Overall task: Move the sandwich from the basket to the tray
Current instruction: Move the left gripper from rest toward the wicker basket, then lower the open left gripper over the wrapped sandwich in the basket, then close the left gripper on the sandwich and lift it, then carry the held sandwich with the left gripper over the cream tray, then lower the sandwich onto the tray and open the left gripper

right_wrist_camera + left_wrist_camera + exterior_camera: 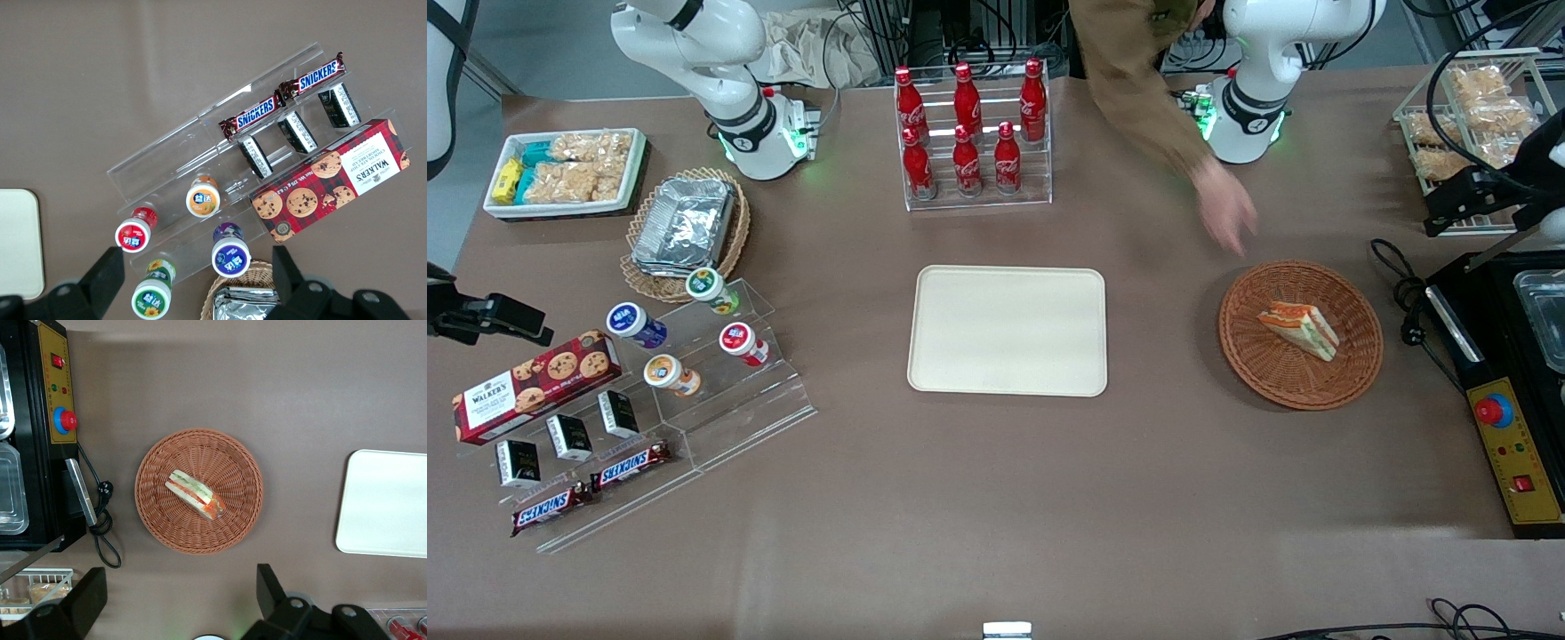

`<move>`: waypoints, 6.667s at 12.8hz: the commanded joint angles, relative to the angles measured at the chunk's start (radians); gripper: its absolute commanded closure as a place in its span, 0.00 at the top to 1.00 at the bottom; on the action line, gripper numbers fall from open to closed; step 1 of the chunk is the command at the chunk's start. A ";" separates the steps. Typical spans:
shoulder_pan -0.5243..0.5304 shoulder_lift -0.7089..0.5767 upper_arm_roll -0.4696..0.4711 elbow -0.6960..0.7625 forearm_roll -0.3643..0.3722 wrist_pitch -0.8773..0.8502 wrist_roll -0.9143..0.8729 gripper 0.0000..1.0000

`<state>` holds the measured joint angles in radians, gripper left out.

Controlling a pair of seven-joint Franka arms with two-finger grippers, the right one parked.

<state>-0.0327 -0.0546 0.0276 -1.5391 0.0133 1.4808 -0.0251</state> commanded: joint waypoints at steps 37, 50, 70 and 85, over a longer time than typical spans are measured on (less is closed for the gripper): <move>0.005 0.107 0.032 -0.906 -0.016 1.087 -0.978 0.00; 0.002 0.047 -0.147 -0.063 0.025 0.053 -0.616 0.00; -0.093 0.343 -0.630 -0.622 0.337 1.027 -1.004 0.00; -0.084 0.518 -0.630 -0.592 0.660 1.087 -1.154 1.00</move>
<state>-0.1219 0.4818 -0.5983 -2.1428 0.6462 2.5851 -1.1501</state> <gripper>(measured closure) 0.278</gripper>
